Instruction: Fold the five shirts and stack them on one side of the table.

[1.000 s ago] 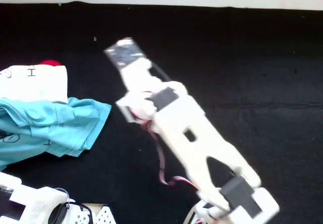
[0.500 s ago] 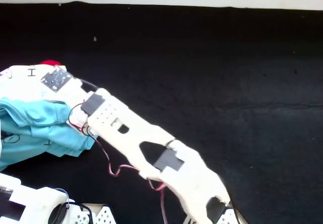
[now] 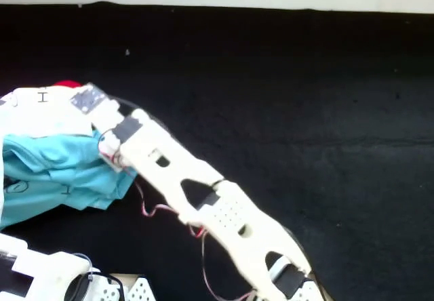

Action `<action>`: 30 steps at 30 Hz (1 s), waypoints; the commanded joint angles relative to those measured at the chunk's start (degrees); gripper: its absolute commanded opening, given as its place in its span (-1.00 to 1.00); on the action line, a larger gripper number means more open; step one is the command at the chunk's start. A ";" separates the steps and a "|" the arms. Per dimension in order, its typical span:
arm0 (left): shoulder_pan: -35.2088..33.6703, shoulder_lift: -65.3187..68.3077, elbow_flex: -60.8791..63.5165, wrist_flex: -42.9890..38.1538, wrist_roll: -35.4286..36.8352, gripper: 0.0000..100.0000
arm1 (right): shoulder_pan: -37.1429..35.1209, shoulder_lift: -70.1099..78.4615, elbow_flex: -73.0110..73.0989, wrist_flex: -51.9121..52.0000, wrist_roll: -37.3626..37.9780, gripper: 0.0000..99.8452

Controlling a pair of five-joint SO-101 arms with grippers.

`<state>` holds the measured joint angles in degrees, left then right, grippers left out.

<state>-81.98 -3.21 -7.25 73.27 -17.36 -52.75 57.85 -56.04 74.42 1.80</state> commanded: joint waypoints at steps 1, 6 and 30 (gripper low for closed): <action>-0.04 -0.48 -2.24 0.35 0.35 -0.49 | 7.69 -0.57 -12.18 8.22 -0.18 -0.99; 3.82 -0.48 -2.33 2.90 0.35 -0.48 | 19.56 -0.57 -33.36 21.23 2.90 -0.99; 65.71 12.26 5.58 9.05 0.79 -0.49 | 57.71 -44.09 -18.33 26.59 16.70 -0.99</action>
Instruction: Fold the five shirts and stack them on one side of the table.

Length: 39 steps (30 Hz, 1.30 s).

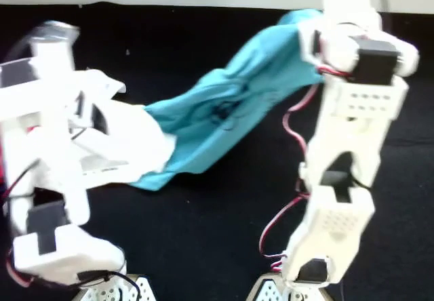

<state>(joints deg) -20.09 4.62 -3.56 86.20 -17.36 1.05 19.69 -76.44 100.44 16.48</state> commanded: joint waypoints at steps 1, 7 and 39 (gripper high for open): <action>4.35 7.08 2.68 -5.80 1.58 -0.49 | 4.97 -6.90 3.03 0.57 2.73 -0.99; 1.89 23.08 3.03 -18.73 8.53 -0.49 | 10.77 -10.51 5.76 0.48 5.89 -0.99; -23.52 28.44 -46.81 15.21 8.79 -0.56 | 12.62 -11.47 7.34 0.40 6.86 -0.73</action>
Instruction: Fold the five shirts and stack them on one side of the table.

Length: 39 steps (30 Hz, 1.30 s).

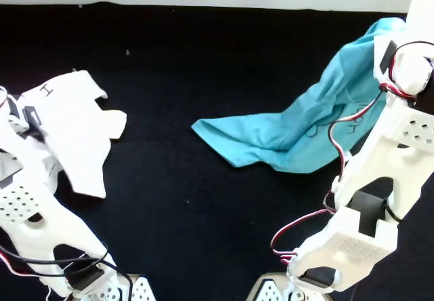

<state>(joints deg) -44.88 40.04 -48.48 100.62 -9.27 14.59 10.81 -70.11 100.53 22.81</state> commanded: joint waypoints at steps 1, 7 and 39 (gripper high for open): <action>1.45 -9.01 -1.89 0.79 0.70 -0.56 | -0.92 -2.42 1.71 0.31 0.53 -0.69; 1.63 -23.34 -0.22 0.79 0.70 -0.56 | -1.01 -0.04 3.82 0.31 0.26 -0.66; -1.98 -39.96 29.67 0.62 0.35 -0.56 | -48.04 10.33 58.15 -32.04 -12.92 -0.49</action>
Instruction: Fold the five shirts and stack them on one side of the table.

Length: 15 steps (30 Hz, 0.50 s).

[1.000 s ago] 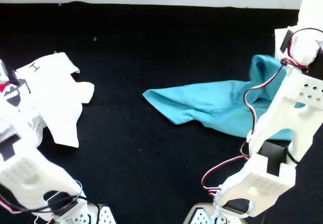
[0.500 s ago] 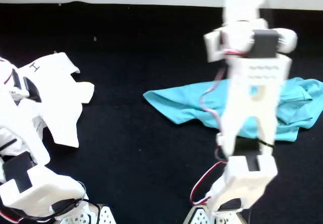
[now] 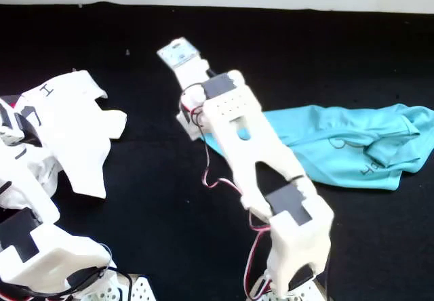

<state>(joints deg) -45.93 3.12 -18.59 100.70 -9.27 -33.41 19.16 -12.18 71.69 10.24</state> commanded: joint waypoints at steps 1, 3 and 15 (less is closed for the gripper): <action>-1.45 -3.03 -0.22 0.53 0.35 -0.56 | 0.13 3.30 0.22 -4.09 -0.35 -0.49; -2.33 -3.03 -0.22 0.53 0.35 -0.56 | 0.31 5.49 0.22 -5.58 -0.26 -0.50; -4.18 -3.03 -0.22 0.53 0.35 -0.56 | 3.12 12.00 0.22 -11.12 -0.18 -0.71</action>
<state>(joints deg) -49.71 3.12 -18.59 100.70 -9.27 -31.30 31.30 -12.00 61.23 10.15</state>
